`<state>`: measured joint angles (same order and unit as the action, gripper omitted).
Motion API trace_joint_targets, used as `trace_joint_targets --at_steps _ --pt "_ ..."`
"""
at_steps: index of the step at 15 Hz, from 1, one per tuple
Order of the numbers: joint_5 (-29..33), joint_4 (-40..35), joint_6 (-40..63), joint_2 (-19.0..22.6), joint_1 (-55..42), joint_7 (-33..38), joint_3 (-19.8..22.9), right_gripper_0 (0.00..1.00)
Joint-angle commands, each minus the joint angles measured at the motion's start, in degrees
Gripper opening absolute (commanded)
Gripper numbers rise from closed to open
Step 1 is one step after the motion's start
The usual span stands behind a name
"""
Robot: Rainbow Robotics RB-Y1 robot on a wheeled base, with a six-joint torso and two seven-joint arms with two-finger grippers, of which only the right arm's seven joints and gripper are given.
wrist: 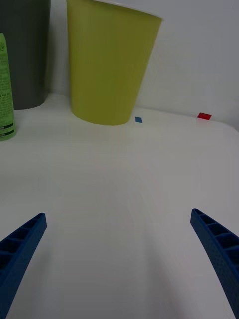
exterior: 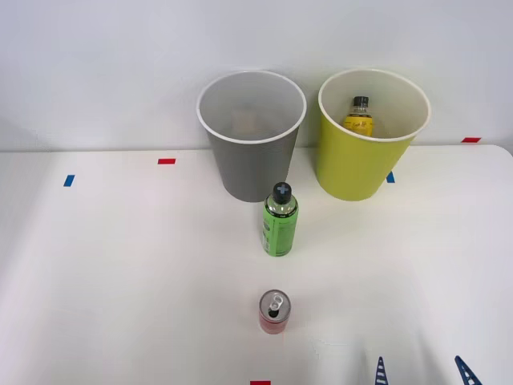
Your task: Put cans in the gray bin, plastic bottles in the light green bin
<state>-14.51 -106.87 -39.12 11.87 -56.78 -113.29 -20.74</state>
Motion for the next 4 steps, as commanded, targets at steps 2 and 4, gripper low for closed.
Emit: trace_joint_targets --at_steps 2,4 --pt "0.0 0.0 0.0 0.0 0.0 0.0 0.0 1.00" --pt "0.0 0.0 0.0 0.0 0.0 0.0 0.0 1.00"
